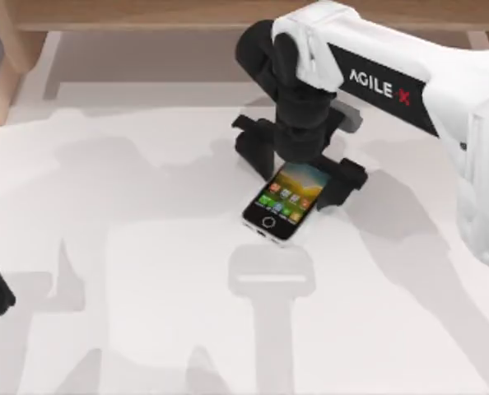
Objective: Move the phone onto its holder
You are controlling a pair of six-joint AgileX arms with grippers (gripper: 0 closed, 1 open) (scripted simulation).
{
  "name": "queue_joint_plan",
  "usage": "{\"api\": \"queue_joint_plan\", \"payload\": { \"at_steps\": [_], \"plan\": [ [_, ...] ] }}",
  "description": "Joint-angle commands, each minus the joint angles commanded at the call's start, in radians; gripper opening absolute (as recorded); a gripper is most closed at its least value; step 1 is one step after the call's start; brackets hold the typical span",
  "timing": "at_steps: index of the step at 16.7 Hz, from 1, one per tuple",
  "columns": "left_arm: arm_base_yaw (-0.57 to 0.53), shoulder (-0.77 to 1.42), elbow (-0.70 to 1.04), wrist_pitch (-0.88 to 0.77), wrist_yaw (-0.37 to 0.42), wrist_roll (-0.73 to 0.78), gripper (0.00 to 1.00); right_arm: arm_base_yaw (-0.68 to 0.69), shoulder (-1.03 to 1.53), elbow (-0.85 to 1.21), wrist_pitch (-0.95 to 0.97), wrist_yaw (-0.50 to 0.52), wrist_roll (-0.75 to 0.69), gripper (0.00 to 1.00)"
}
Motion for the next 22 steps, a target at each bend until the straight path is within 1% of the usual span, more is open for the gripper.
{"api": "queue_joint_plan", "payload": {
  "at_steps": [5,10,13,17,22],
  "plan": [
    [0.0,0.0,0.0,0.0,0.0,0.0,1.0,0.0,-0.006,0.06,-0.066,0.0,0.0,0.0],
    [0.0,0.0,0.0,0.0,0.0,0.0,1.0,0.0,-0.004,0.061,-0.067,-0.001,0.001,0.0],
    [0.0,0.0,0.0,0.0,0.0,0.0,1.0,-0.016,-0.048,0.055,-0.054,-0.014,-0.027,0.0],
    [0.0,0.0,0.0,0.0,0.0,0.0,1.0,-0.082,-0.164,-0.045,0.003,-0.068,-0.13,0.0],
    [0.0,0.0,0.0,0.0,0.0,0.0,1.0,-0.229,-0.386,-0.283,0.147,-0.178,-0.338,0.0]
  ]
}}
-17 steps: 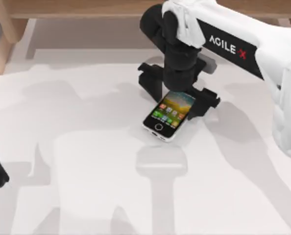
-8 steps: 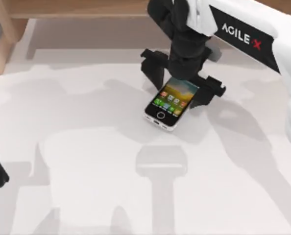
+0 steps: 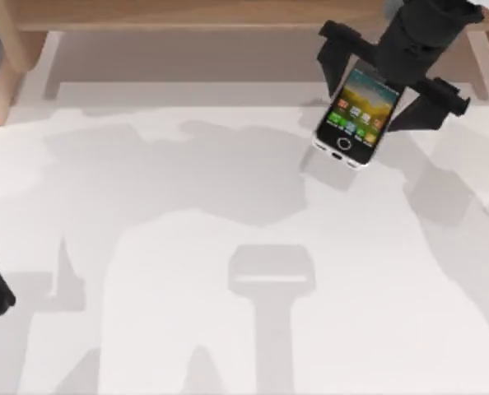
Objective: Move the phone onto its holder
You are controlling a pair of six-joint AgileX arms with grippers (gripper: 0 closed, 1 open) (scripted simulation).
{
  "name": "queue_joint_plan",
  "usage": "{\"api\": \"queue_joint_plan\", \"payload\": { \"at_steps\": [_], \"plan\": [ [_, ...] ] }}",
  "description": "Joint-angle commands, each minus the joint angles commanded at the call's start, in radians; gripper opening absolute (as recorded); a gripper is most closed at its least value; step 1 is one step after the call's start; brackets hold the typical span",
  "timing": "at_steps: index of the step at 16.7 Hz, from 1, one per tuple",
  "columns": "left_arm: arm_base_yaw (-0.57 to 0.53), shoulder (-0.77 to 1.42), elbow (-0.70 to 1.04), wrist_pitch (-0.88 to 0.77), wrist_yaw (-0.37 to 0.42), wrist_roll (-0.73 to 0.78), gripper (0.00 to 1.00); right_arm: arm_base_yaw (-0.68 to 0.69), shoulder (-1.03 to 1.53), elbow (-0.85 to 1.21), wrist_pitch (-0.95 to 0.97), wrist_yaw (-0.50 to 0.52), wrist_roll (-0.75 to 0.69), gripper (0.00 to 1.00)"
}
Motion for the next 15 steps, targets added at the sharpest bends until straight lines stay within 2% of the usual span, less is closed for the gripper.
{"api": "queue_joint_plan", "payload": {
  "at_steps": [10,15],
  "plan": [
    [0.0,0.0,0.0,0.0,0.0,0.0,1.0,-0.432,-0.594,-0.632,0.479,-0.268,-0.56,0.0],
    [0.0,0.0,0.0,0.0,0.0,0.0,1.0,-0.664,-0.856,-0.948,0.728,-0.368,-0.836,0.0]
  ]
}}
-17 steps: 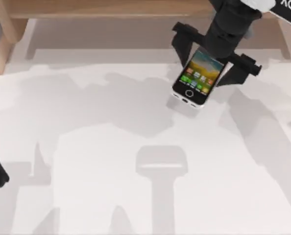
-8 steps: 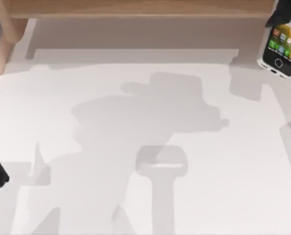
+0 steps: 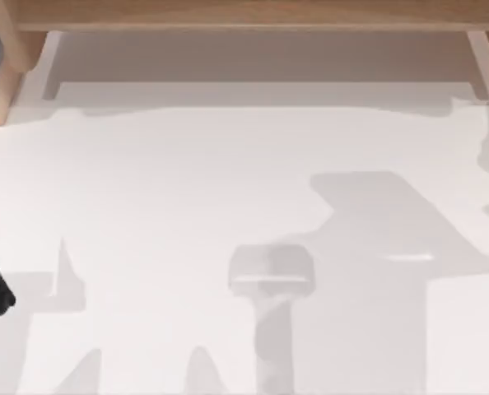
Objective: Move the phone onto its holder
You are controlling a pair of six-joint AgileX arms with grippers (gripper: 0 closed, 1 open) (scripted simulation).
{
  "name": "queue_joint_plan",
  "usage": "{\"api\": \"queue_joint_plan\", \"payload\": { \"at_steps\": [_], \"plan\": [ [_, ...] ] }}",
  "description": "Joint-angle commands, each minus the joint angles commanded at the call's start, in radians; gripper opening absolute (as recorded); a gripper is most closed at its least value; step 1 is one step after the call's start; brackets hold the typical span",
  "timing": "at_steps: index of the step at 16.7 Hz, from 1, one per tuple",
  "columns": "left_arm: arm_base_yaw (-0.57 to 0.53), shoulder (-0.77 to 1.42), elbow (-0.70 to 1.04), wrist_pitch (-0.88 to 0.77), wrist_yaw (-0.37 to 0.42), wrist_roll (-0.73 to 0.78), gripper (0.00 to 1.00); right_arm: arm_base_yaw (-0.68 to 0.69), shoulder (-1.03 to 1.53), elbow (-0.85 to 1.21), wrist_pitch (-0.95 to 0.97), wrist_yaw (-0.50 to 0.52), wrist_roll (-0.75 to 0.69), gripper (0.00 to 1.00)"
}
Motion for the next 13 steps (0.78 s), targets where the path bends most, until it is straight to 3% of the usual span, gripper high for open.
{"api": "queue_joint_plan", "payload": {
  "at_steps": [7,13],
  "plan": [
    [0.0,0.0,0.0,0.0,0.0,0.0,1.0,-0.245,-0.196,-0.322,0.25,-0.06,-0.274,0.0],
    [0.0,0.0,0.0,0.0,0.0,0.0,1.0,-0.29,-0.221,-0.38,0.295,-0.065,-0.324,0.0]
  ]
}}
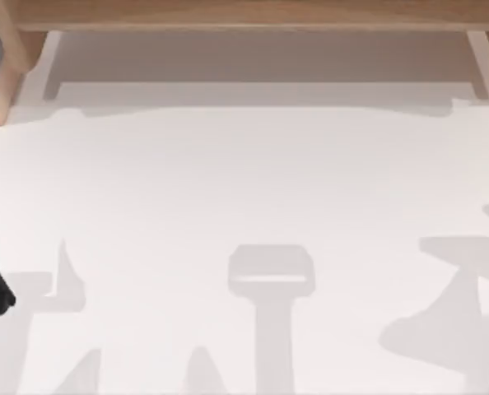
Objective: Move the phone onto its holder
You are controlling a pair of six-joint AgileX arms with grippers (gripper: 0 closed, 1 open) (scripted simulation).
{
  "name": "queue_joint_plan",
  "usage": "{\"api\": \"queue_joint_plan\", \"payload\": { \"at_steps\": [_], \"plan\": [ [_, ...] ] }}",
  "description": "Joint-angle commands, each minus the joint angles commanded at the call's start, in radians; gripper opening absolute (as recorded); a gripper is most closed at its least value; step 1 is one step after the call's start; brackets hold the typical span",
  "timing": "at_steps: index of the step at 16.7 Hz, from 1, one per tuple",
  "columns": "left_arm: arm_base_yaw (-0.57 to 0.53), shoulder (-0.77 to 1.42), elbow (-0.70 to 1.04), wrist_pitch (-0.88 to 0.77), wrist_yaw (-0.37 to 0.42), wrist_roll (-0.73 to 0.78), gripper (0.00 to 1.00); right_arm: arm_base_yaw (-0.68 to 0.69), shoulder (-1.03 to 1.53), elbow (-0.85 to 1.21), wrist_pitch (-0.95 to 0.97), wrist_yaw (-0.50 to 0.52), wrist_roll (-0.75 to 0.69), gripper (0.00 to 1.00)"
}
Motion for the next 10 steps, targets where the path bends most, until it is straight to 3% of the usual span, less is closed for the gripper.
{"api": "queue_joint_plan", "payload": {
  "at_steps": [10],
  "plan": [
    [0.0,0.0,0.0,0.0,0.0,0.0,1.0,0.088,0.175,0.027,0.172,0.074,0.053,0.0]
  ]
}}
